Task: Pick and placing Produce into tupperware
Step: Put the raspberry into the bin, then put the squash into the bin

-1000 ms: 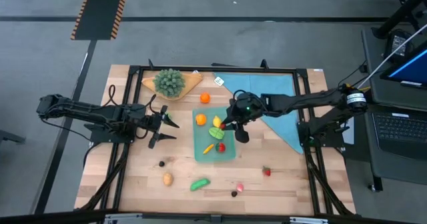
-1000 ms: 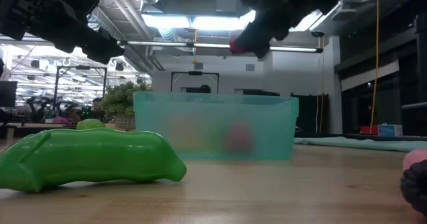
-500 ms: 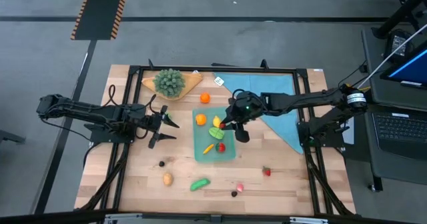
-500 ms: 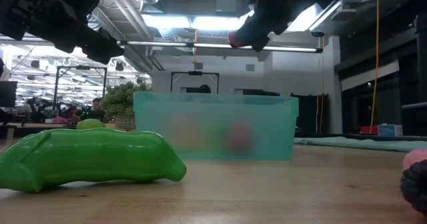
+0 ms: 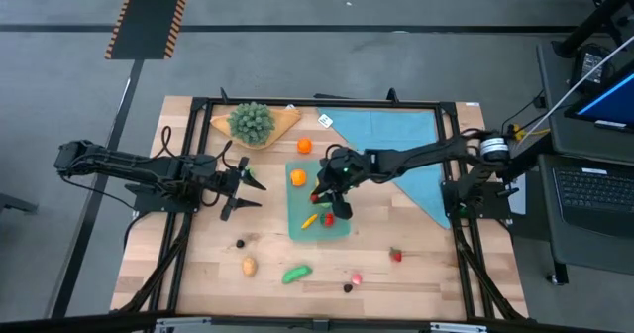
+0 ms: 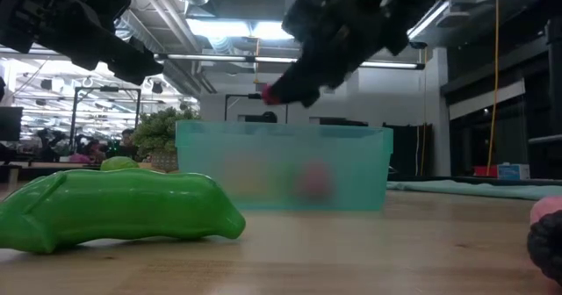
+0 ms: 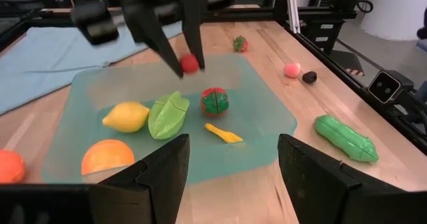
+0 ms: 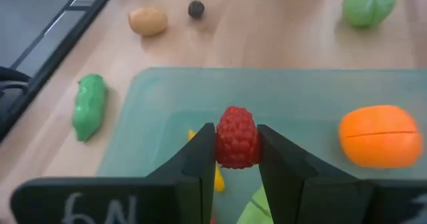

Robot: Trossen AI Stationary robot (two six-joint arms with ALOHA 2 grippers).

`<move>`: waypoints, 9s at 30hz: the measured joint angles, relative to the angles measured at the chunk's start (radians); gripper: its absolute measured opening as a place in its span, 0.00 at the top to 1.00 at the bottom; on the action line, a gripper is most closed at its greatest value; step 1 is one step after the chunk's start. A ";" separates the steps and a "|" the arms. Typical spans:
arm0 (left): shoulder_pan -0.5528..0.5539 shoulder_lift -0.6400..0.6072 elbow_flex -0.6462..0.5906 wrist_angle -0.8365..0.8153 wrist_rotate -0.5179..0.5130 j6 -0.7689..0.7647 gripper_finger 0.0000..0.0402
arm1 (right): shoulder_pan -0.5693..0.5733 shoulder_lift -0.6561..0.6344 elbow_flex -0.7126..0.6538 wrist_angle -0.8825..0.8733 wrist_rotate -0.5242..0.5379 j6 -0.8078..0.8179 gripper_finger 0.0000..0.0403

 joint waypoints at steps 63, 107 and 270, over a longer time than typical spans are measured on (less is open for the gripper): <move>0.000 0.000 0.000 -0.027 0.000 0.017 0.45 | 0.020 0.233 0.143 -0.085 0.009 -0.032 0.73; 0.000 0.000 0.000 -0.027 0.000 0.018 0.45 | -0.002 0.150 0.142 -0.067 0.061 -0.067 0.45; 0.593 1.015 0.893 -0.523 -0.070 0.385 0.02 | -0.174 -0.853 -0.816 0.495 0.109 -0.097 0.45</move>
